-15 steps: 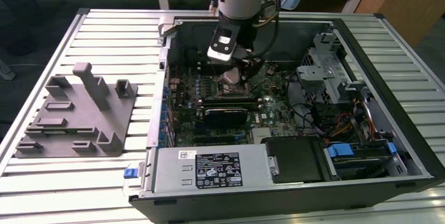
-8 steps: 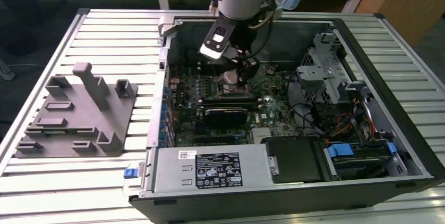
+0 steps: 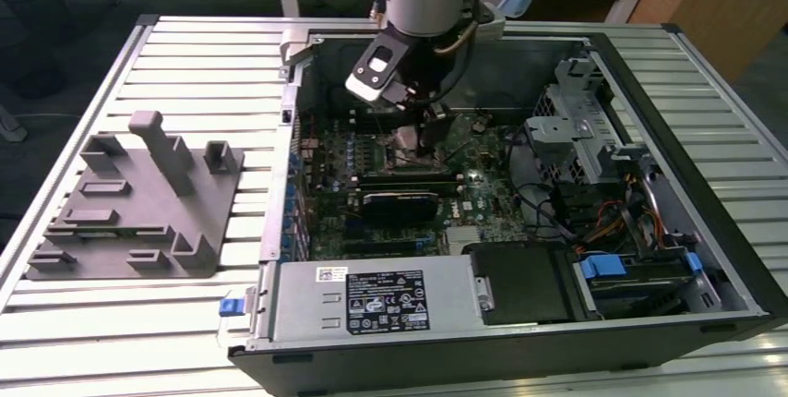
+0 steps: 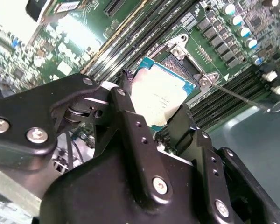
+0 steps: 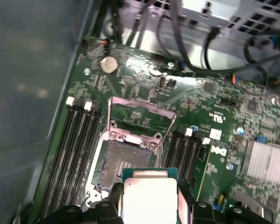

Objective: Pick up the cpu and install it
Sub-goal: 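Place the cpu into insertion slot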

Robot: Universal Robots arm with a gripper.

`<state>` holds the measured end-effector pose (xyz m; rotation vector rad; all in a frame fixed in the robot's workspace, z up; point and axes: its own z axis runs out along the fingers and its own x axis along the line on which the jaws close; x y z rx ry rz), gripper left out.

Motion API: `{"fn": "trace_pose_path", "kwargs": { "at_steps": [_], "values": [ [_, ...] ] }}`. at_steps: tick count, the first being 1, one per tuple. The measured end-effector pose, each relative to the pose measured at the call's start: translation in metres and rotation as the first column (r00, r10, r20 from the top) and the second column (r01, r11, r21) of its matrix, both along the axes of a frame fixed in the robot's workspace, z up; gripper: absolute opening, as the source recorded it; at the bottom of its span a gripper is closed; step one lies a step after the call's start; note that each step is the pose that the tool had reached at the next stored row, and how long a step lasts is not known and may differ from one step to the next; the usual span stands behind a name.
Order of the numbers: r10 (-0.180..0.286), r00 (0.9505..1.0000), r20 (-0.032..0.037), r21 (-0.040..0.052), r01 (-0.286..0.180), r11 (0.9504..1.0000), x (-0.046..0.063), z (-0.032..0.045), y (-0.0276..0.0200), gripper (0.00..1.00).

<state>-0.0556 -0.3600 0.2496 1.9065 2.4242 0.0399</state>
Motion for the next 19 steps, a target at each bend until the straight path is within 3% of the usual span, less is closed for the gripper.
{"fn": "trace_pose_path", "kwargs": {
  "at_steps": [4, 9, 14, 19],
  "values": [
    [-0.072, 0.9974, 0.0, 0.0, 0.072, 0.9974, 0.0, -0.0011, 0.0, 0.55],
    [-0.162, 0.9868, 0.0, 0.0, 0.162, 0.9868, 0.0, -0.0027, 0.0, 0.55],
    [-0.183, 0.9832, 0.0, 0.0, 0.183, 0.9832, 0.0, -0.0052, 0.0015, 0.55],
    [-0.187, 0.9824, -0.0012, -0.0006, 0.187, 0.9824, 0.0, -0.0105, 0.0067, 0.55]
  ]
}}
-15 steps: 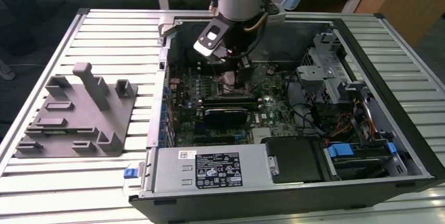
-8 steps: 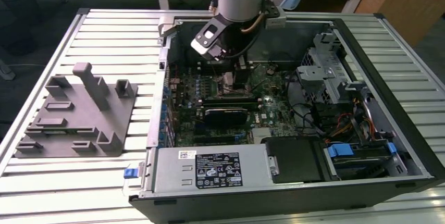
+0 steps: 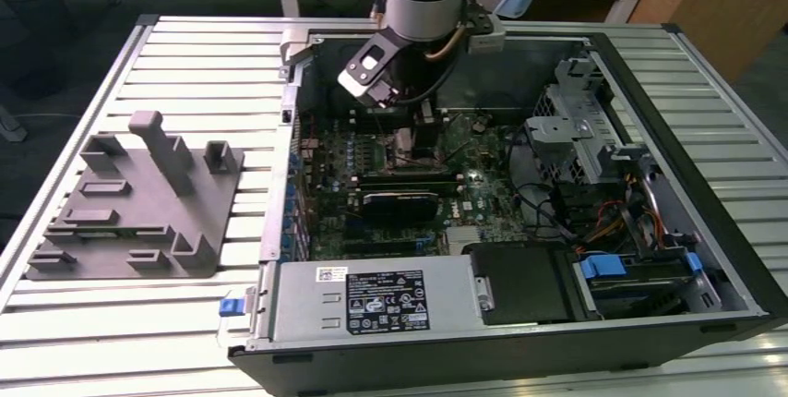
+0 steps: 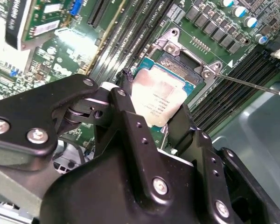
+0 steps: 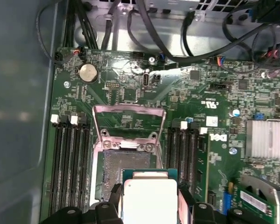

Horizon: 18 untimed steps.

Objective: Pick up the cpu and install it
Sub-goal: 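Place the cpu into insertion slot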

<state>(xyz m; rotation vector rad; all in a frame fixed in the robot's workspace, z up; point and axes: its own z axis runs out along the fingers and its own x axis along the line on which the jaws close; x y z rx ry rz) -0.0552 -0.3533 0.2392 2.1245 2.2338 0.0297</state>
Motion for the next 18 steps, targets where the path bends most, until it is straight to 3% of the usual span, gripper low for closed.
{"fn": "trace_pose_path", "kwargs": {
  "at_steps": [8, 18],
  "values": [
    [-0.006, 1.0, -0.0047, -0.0036, 0.006, 1.0, 0.0, -0.0102, 0.0123, 0.55],
    [-0.015, 0.9999, -0.0066, -0.0059, 0.015, 0.9999, 0.003, -0.0219, 0.0189, 0.55]
  ]
}}
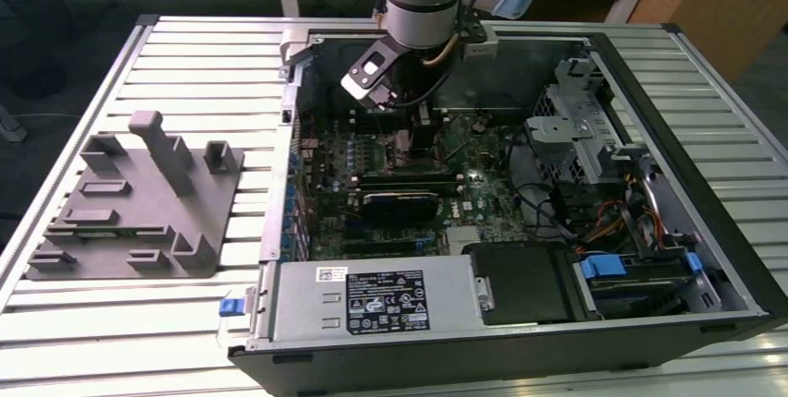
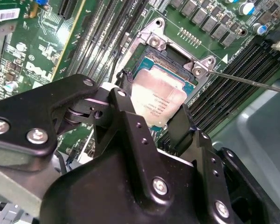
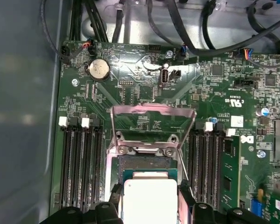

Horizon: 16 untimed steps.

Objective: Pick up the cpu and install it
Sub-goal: 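Place the cpu into insertion slot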

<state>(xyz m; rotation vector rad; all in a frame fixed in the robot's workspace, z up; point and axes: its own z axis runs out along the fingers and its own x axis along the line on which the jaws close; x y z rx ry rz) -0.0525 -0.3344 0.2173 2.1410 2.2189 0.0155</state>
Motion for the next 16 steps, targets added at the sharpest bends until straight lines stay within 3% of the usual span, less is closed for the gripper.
{"fn": "trace_pose_path", "kwargs": {
  "at_steps": [16],
  "values": [
    [-0.011, 0.9999, -0.0001, -0.0005, 0.011, 0.9999, 0.0006, -0.0086, 0.0, 0.55]
  ]
}}
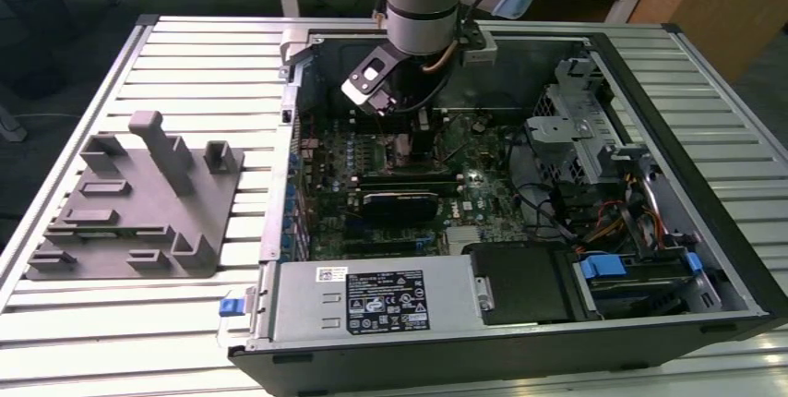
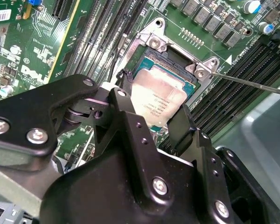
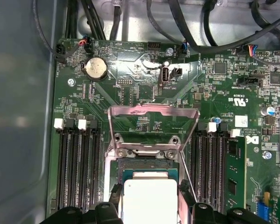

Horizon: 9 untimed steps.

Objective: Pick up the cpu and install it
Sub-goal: 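Place the cpu into insertion slot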

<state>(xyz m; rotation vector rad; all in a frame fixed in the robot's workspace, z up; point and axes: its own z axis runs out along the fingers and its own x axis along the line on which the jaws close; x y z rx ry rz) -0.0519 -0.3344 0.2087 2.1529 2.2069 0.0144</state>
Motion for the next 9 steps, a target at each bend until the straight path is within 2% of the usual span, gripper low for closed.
{"fn": "trace_pose_path", "kwargs": {
  "at_steps": [9],
  "values": [
    [-0.004, 1.0, 0.0, -0.0003, 0.004, 1.0, 0.0002, -0.0071, 0.0, 0.55]
  ]
}}
